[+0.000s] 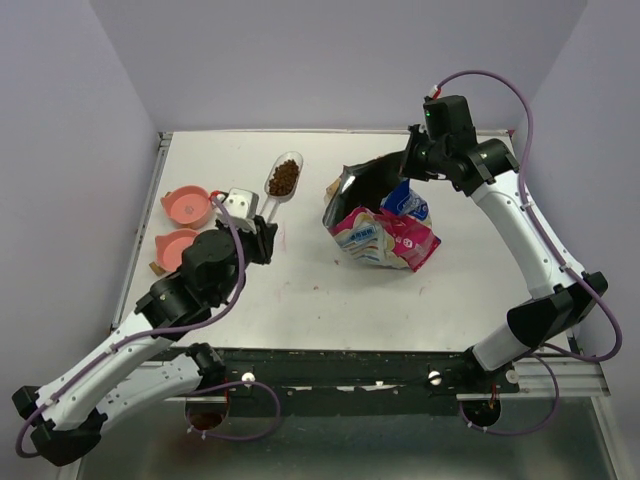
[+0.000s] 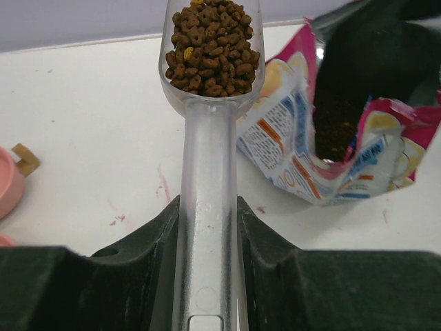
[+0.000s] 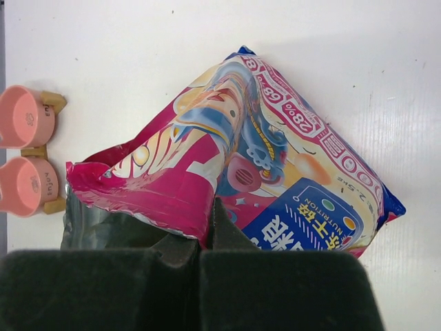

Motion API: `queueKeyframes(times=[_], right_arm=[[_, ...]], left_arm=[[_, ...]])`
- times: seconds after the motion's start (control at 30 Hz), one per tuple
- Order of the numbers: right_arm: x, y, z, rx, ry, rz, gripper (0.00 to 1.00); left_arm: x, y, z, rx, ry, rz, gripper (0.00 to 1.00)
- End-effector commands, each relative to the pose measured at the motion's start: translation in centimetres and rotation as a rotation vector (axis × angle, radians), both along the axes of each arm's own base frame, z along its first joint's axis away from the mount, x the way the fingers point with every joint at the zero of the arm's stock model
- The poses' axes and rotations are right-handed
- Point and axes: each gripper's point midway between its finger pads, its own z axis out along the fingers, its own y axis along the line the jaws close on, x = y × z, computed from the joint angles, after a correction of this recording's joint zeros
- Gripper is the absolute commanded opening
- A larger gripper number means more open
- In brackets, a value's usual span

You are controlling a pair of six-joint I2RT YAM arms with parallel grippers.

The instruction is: Serve the pet food

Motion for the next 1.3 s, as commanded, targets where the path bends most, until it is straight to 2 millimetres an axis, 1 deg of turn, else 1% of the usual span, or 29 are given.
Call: queueKeyframes(times=[0.0,0.2,0.27,0.3,0.43,0.7,0.8,0.83,1.03,1.07,1.17,1.27], right_arm=[[0.1,-0.9,2.8,0.024,-0.092,-0.005,0.00],[-0.3,-0.9,2.8,0.023,-0.081,0.005,0.00],[-0.4,-0.9,2.6,0.020,-0.070,0.012,0.00],[-0.5,-0.9,2.6,0.016,-0.065,0.013,0.00],[-0.4,-0.8,2.7,0.006,-0.045,0.022,0.01],[0.3,-0.5,3.5,-0.003,-0.035,0.042,0.00],[0.2,-0.3,3.6,0.004,-0.035,0.054,0.01],[0.0,-0.3,3.8,0.004,-0.037,0.062,0.00],[-0.8,-0.5,4.2,0.005,-0.045,0.076,0.00],[-1.1,0.0,4.2,0.025,-0.039,0.100,0.00],[-1.3,0.3,4.5,0.050,-0.046,0.104,0.00],[-1.3,0.4,5.2,0.061,-0.069,0.110,0.00]], left_arm=[[3.5,2.5,1.3,-0.045,-0.019,0.250,0.00],[7.7,5.5,0.5,-0.056,-0.012,0.518,0.00],[9.0,6.1,-0.2,-0.066,-0.008,0.569,0.00],[9.6,6.4,-1.0,-0.061,-0.001,0.595,0.00],[11.0,7.7,-3.1,-0.071,-0.003,0.671,0.00],[11.7,11.0,-7.8,-0.105,0.051,0.793,0.00],[12.0,12.4,-9.8,-0.096,0.087,0.841,0.00],[12.4,12.8,-10.1,-0.104,0.084,0.852,0.00],[12.9,13.7,-12.4,-0.108,0.107,0.915,0.00],[12.9,13.8,-12.8,-0.118,0.112,0.924,0.00],[12.8,14.0,-14.0,-0.136,0.130,0.950,0.00],[13.1,14.1,-13.9,-0.136,0.120,0.964,0.00]])
